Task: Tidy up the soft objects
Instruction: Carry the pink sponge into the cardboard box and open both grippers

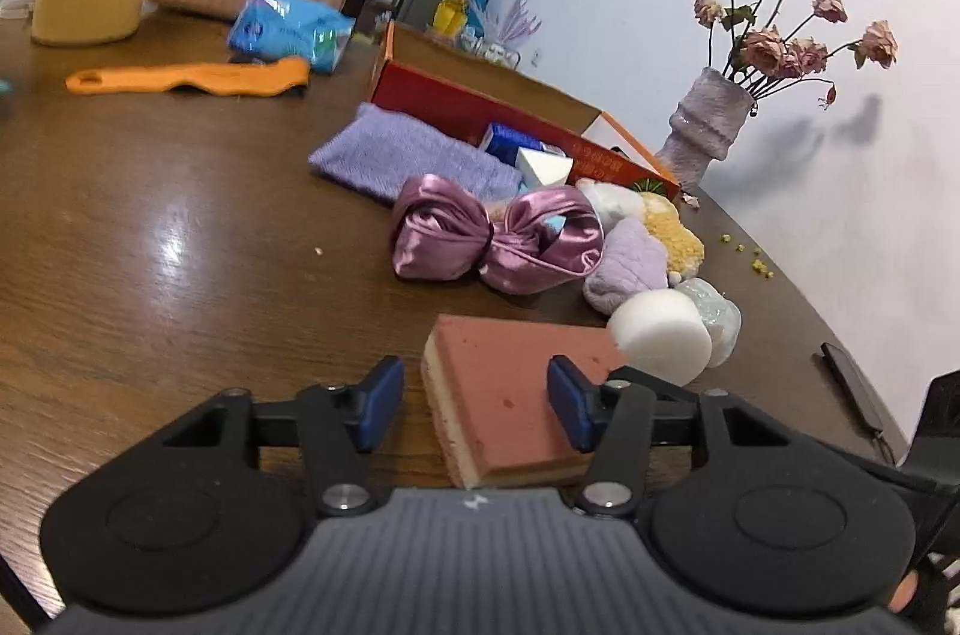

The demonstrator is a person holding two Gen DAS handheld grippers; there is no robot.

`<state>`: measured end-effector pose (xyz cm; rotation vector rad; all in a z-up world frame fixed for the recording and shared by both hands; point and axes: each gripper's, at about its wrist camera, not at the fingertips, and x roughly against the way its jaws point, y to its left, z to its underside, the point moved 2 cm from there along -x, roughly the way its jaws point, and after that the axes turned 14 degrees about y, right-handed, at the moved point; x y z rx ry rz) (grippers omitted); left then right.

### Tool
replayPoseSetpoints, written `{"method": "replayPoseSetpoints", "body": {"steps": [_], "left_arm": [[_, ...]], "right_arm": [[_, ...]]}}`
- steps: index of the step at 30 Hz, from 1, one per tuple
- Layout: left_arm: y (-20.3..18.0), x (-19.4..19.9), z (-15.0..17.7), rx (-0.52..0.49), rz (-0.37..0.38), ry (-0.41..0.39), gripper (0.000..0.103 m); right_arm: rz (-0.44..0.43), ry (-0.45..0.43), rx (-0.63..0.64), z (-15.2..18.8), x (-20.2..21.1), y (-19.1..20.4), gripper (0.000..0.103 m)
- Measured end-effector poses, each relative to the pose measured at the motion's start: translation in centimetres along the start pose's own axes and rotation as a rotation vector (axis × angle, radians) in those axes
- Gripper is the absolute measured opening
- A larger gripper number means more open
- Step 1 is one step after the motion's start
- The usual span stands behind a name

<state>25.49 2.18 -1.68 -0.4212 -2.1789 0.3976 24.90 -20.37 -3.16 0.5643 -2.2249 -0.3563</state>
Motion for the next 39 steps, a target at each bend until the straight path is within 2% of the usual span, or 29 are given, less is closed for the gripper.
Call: {"method": "replayPoseSetpoints", "body": {"steps": [1,2,3,8,12,15,18,20,23,25,27,29,33,36,38,39], "left_arm": [[-0.1,-0.1,0.0,0.003,0.006,0.001,0.046],[-0.1,-0.1,0.0,0.004,0.009,0.005,0.038],[-0.1,-0.2,0.0,0.006,0.015,0.011,0.036],[-0.2,0.8,0.1,0.027,0.028,-0.015,0.029],[-1.3,2.4,-1.9,0.013,0.056,-0.077,0.029],[-2.1,2.5,-6.3,-0.006,0.070,-0.109,0.029],[-2.8,1.5,-13.3,-0.045,0.098,-0.132,0.029],[-2.4,-0.7,-18.5,-0.028,0.106,-0.114,0.029],[-1.5,-5.5,-25.9,0.003,0.088,-0.066,0.029],[-1.2,-9.2,-30.1,-0.030,0.041,-0.040,0.029],[-0.4,-13.3,-33.3,-0.024,-0.011,0.002,0.029],[0.4,-16.6,-35.4,-0.023,-0.079,0.038,0.029],[1.2,-21.6,-37.5,-0.111,-0.225,0.097,0.035],[1.5,-22.8,-37.7,-0.161,-0.302,0.098,0.041],[1.7,-21.9,-37.7,-0.173,-0.316,0.051,0.060],[1.6,-21.2,-37.6,-0.178,-0.304,0.021,0.066]], "right_arm": [[-0.008,0.001,-0.009,-0.1,-0.2,-0.1,0.032],[-0.012,0.000,-0.015,-0.1,-0.3,-0.2,0.032],[-0.018,0.000,-0.020,-0.2,-0.3,-0.2,0.032],[-0.042,0.007,-0.017,0.0,0.2,0.0,0.028],[-0.045,-0.050,0.024,-1.0,1.9,1.0,0.028],[-0.041,-0.100,0.067,-4.6,2.6,1.6,0.028],[-0.046,-0.127,0.082,-10.5,2.5,1.6,0.028],[-0.058,-0.131,0.078,-15.7,1.5,1.0,0.028],[-0.040,-0.086,0.061,-23.5,-2.3,-0.6,0.028],[-0.026,-0.032,0.024,-28.1,-6.0,-2.4,0.028],[-0.019,0.034,-0.031,-32.3,-10.4,-4.8,0.028],[-0.007,0.094,-0.090,-34.9,-14.6,-6.5,0.028],[-0.006,0.210,-0.169,-37.5,-21.4,-9.3,0.028],[-0.005,0.288,-0.177,-38.4,-25.3,-10.1,0.028],[-0.010,0.306,-0.187,-38.2,-26.5,-10.3,0.028],[-0.026,0.299,-0.193,-38.3,-26.6,-10.4,0.029]]}}
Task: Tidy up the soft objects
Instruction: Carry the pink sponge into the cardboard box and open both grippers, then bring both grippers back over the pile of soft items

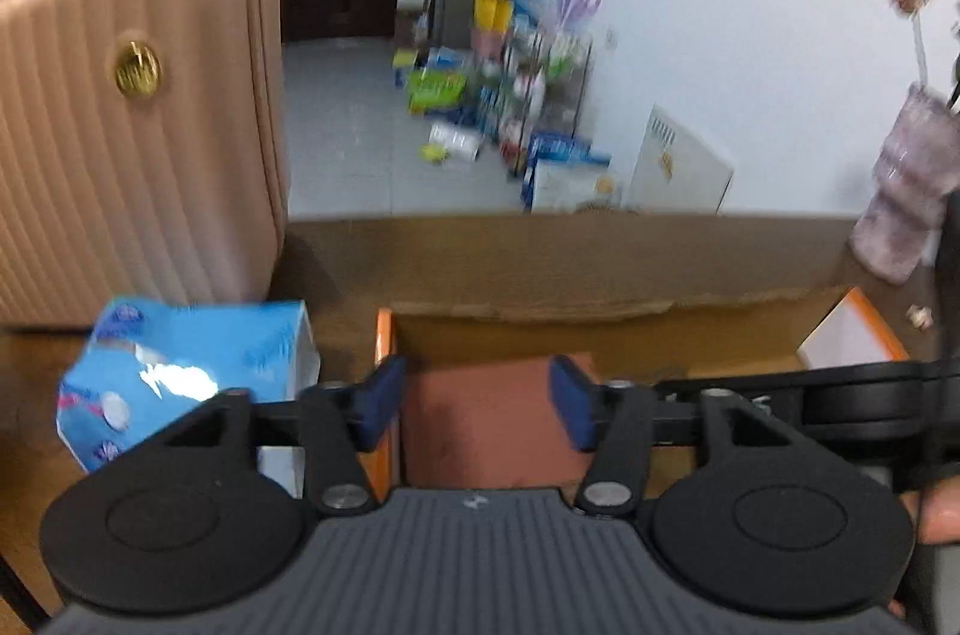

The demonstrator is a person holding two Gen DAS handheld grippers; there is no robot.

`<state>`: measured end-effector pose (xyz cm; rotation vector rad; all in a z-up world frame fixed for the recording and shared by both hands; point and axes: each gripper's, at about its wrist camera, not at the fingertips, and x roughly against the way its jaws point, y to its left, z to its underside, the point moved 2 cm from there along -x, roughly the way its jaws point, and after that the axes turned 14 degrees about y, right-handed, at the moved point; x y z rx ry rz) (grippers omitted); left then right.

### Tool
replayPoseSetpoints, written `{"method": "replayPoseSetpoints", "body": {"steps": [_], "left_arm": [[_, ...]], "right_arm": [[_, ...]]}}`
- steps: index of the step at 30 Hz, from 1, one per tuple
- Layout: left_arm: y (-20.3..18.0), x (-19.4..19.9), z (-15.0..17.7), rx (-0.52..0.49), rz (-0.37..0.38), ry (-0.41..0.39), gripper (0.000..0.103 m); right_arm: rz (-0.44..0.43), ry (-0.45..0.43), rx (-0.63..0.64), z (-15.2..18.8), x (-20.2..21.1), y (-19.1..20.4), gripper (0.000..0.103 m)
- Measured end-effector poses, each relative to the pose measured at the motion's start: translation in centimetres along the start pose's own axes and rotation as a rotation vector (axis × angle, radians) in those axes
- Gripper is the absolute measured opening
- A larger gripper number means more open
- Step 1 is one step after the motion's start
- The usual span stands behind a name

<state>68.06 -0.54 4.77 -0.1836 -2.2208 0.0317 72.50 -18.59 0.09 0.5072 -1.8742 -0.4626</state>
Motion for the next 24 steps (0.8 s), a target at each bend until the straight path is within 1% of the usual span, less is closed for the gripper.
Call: {"method": "replayPoseSetpoints", "body": {"steps": [1,3,7,9,11,13,14,15,18,20,22,24], "left_arm": [[0.0,0.6,0.1,-0.007,0.005,-0.024,0.074],[-0.2,1.9,0.4,-0.021,0.001,-0.061,0.074],[-0.5,4.5,0.5,-0.037,0.000,-0.075,0.075],[-0.2,6.3,0.5,-0.038,-0.009,-0.091,0.077],[0.0,8.4,0.9,-0.036,-0.006,-0.104,0.078],[0.3,11.1,1.8,-0.034,-0.015,-0.121,0.080],[0.4,12.4,2.4,-0.035,-0.025,-0.131,0.082],[0.7,14.0,3.2,-0.035,-0.041,-0.144,0.083],[1.2,18.2,5.9,-0.049,-0.068,-0.169,0.085],[1.3,20.6,8.0,-0.067,-0.073,-0.185,0.091],[1.1,22.9,10.9,-0.063,-0.083,-0.213,0.094],[0.8,24.8,14.0,-0.068,-0.089,-0.244,0.094]], "right_arm": [[-0.019,-0.005,0.003,-0.1,0.1,-0.1,0.029],[-0.015,-0.024,0.003,0.1,0.4,-0.7,0.030],[0.010,-0.053,0.008,0.9,3.2,-1.0,0.030],[0.029,-0.080,0.021,1.7,5.7,-1.0,0.035],[0.071,-0.117,0.054,2.5,9.0,-1.0,0.040],[0.129,-0.165,0.085,3.8,12.6,-1.0,0.043],[0.155,-0.190,0.104,4.7,14.4,-0.9,0.047],[0.177,-0.210,0.120,5.7,16.0,-0.7,0.051],[0.242,-0.265,0.166,9.2,20.5,-0.5,0.055],[0.258,-0.291,0.191,11.5,22.8,-0.4,0.057],[0.267,-0.320,0.208,14.1,25.0,-0.2,0.060],[0.280,-0.359,0.241,16.9,26.6,0.1,0.060]]}}
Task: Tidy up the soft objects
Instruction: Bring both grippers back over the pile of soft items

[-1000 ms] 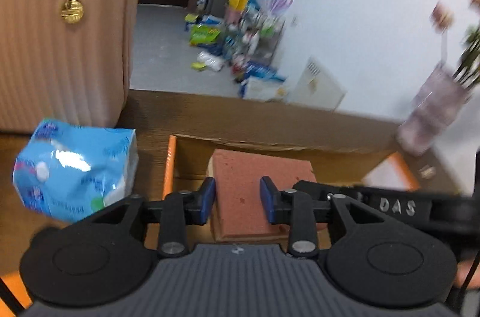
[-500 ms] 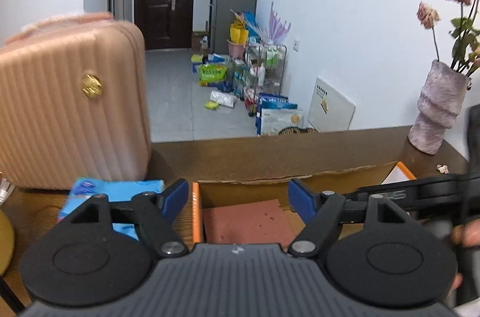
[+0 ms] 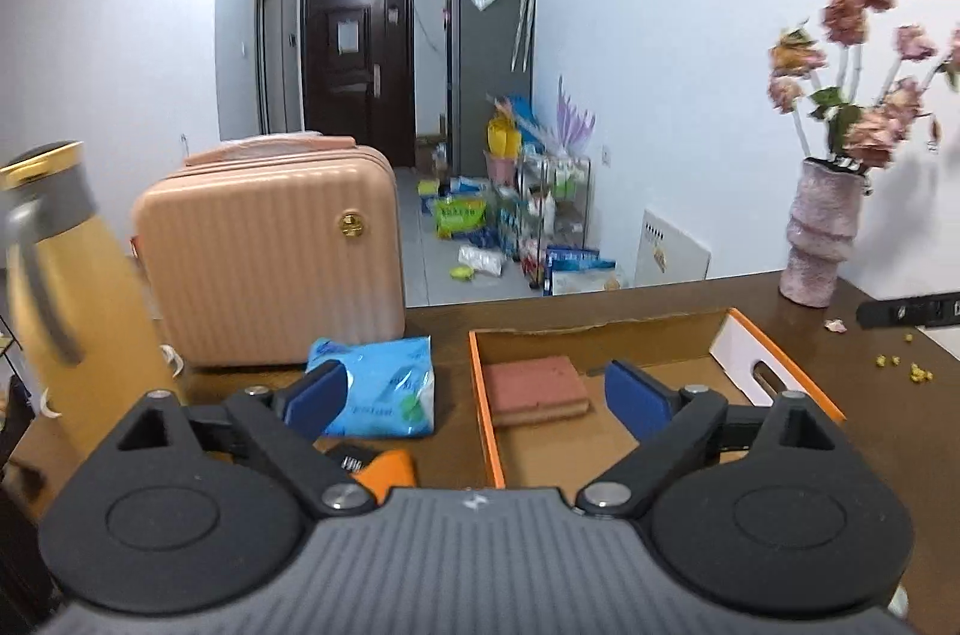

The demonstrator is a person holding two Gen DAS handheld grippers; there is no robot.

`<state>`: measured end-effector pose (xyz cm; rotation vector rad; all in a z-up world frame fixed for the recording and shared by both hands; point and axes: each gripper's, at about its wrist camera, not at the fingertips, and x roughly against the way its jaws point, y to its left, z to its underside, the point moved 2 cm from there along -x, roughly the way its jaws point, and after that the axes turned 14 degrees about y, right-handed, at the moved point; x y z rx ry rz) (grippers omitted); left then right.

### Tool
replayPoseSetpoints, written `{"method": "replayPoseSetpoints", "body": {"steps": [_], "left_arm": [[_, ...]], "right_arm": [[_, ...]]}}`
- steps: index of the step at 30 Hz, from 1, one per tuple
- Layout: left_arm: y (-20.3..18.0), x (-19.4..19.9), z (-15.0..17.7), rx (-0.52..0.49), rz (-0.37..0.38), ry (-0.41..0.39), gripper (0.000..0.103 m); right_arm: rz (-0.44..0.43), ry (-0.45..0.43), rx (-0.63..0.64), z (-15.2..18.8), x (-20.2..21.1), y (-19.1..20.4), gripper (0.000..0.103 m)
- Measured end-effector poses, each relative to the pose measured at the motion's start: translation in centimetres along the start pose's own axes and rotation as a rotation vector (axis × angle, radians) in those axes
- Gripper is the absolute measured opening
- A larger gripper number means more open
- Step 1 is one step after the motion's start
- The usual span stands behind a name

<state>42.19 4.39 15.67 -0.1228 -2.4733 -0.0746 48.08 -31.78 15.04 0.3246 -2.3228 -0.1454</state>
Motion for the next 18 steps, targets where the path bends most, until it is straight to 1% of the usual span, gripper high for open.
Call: {"method": "replayPoseSetpoints", "body": {"steps": [1,2,3,4,6,8,11,12,15,17,18], "left_arm": [[-0.4,1.3,1.4,-0.010,-0.013,-0.012,0.094],[-0.7,2.6,3.0,-0.018,-0.023,-0.031,0.096],[-0.9,3.8,4.4,-0.019,-0.023,-0.049,0.097],[-1.0,5.1,6.1,-0.008,-0.019,-0.065,0.099],[-1.3,7.7,10.1,0.007,-0.007,-0.080,0.100],[-1.7,9.7,13.8,0.008,-0.006,-0.098,0.101],[-2.3,11.7,18.7,0.007,-0.045,-0.100,0.102],[-2.4,12.3,20.4,0.029,-0.047,-0.088,0.102],[-2.4,13.4,24.3,0.093,-0.006,-0.057,0.102],[-2.5,14.1,26.5,0.108,-0.012,-0.049,0.102],[-2.6,14.4,27.5,0.100,-0.012,-0.048,0.102]], "right_arm": [[0.004,-0.020,0.023,1.2,1.3,0.4,0.061],[0.005,-0.042,0.046,2.5,2.3,0.9,0.064],[0.000,-0.060,0.073,3.9,3.4,1.3,0.068],[-0.004,-0.080,0.100,5.7,4.6,1.8,0.070],[-0.007,-0.110,0.131,9.3,6.5,2.7,0.071],[-0.034,-0.139,0.162,12.8,7.8,3.7,0.074],[-0.065,-0.176,0.192,18.9,9.6,5.0,0.077],[-0.070,-0.193,0.201,20.8,10.0,5.5,0.080],[-0.027,-0.245,0.233,26.7,11.0,7.2,0.083],[0.000,-0.262,0.230,30.0,11.4,8.1,0.085],[-0.001,-0.265,0.208,31.4,11.6,8.3,0.086]]}}
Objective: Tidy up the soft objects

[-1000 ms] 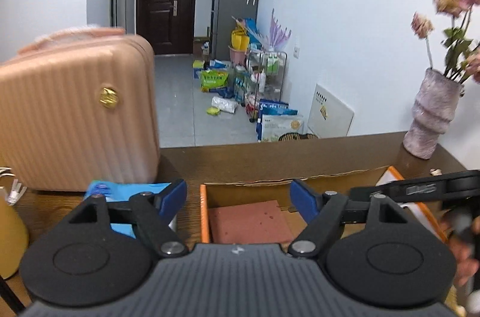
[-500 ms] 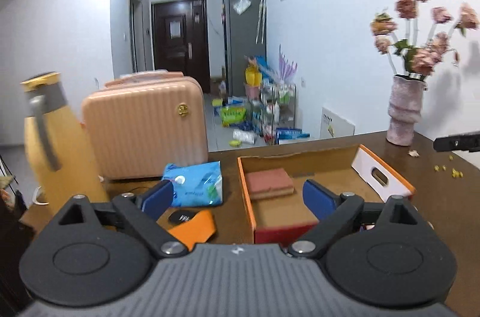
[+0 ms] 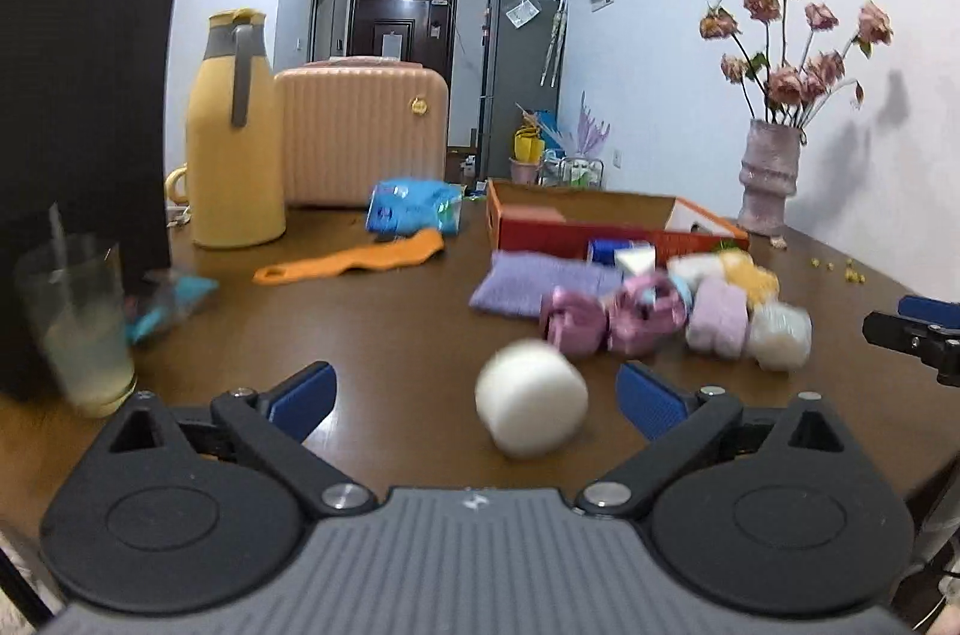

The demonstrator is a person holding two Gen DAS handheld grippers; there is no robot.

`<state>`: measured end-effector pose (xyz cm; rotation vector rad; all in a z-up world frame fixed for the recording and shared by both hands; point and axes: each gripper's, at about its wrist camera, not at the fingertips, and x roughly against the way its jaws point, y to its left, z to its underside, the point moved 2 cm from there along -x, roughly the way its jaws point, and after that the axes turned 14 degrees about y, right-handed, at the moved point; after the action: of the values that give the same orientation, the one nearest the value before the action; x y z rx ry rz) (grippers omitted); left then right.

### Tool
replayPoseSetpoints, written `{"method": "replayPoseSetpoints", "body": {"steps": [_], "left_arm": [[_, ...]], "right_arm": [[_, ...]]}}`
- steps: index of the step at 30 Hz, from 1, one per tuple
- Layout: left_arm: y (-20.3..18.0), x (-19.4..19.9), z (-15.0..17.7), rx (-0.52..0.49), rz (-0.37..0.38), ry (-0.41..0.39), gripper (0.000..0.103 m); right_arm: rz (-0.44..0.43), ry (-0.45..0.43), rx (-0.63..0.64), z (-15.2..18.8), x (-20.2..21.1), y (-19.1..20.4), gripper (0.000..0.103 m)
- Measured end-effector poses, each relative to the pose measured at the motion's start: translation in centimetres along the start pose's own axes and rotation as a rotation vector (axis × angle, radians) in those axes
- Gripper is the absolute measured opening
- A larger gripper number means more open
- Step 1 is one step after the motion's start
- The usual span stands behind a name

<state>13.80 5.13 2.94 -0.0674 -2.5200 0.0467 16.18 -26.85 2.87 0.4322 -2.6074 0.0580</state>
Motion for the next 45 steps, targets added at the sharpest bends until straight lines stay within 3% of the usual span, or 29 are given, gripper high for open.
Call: {"method": "replayPoseSetpoints", "body": {"steps": [3,9,14,25,32,36,39,45], "left_arm": [[-0.3,0.5,2.3,-0.035,-0.010,0.007,0.102],[-0.6,1.8,4.3,-0.034,0.003,-0.007,0.102],[-1.1,2.6,4.1,-0.048,0.032,-0.025,0.102],[-1.7,-0.1,3.3,-0.032,0.032,0.000,0.102],[-2.5,-3.7,-0.5,-0.017,0.042,0.017,0.102],[-2.5,-6.7,-3.9,-0.003,0.056,0.056,0.101],[-2.2,-9.6,-6.5,0.011,0.069,0.107,0.093],[-2.1,-16.7,-10.7,0.024,0.209,0.266,0.073]], "right_arm": [[-0.017,0.014,-0.038,2.9,1.1,0.9,0.086],[0.032,0.055,-0.035,6.0,2.8,2.9,0.086],[0.078,0.035,0.018,6.6,4.2,4.2,0.086],[0.059,0.035,-0.021,6.0,2.7,3.2,0.086],[0.020,0.088,-0.048,3.9,-1.7,2.3,0.084],[-0.019,0.108,-0.072,1.1,-4.6,2.0,0.078],[-0.062,0.121,-0.107,-1.1,-7.1,1.7,0.074],[-0.096,0.152,-0.107,-4.5,-13.3,2.6,0.064]]}}
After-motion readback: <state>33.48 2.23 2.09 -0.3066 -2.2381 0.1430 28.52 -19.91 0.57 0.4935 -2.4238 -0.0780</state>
